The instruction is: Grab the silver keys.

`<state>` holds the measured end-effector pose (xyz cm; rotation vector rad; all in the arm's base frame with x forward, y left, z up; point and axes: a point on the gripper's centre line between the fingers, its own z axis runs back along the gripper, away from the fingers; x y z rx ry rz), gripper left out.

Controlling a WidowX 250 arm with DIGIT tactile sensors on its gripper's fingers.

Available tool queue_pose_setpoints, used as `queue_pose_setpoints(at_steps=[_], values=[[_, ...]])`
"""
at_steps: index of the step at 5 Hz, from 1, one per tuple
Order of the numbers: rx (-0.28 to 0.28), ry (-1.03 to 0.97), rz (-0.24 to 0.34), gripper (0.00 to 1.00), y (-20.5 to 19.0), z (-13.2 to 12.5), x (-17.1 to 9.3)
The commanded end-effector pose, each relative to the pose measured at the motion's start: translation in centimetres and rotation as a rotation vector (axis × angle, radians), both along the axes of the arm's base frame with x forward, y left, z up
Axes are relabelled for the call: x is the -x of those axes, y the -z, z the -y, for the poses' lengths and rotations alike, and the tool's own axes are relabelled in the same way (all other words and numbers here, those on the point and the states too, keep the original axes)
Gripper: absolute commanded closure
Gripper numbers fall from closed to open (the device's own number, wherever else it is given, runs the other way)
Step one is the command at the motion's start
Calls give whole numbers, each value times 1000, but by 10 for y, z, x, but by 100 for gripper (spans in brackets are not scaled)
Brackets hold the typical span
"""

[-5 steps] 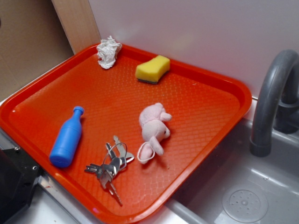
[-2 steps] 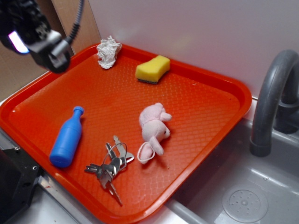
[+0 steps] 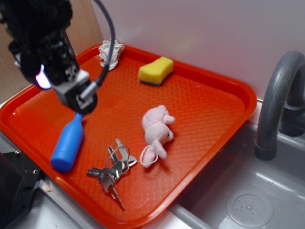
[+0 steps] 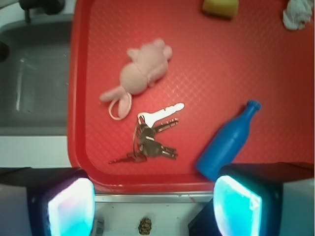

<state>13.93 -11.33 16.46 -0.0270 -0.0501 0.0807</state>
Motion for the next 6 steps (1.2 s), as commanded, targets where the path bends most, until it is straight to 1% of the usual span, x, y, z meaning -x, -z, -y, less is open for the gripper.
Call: queue_pose_setpoints(at_steps=[1, 2, 3, 4, 5, 6], values=[[84, 61, 14, 0, 43, 5, -14], [72, 129, 47, 0, 64, 9, -33], [49, 186, 21, 0, 78, 24, -45], [15, 208, -12, 0, 93, 30, -44], [-10, 211, -35, 0, 107, 30, -40], [-20, 215, -48, 0, 111, 29, -34]])
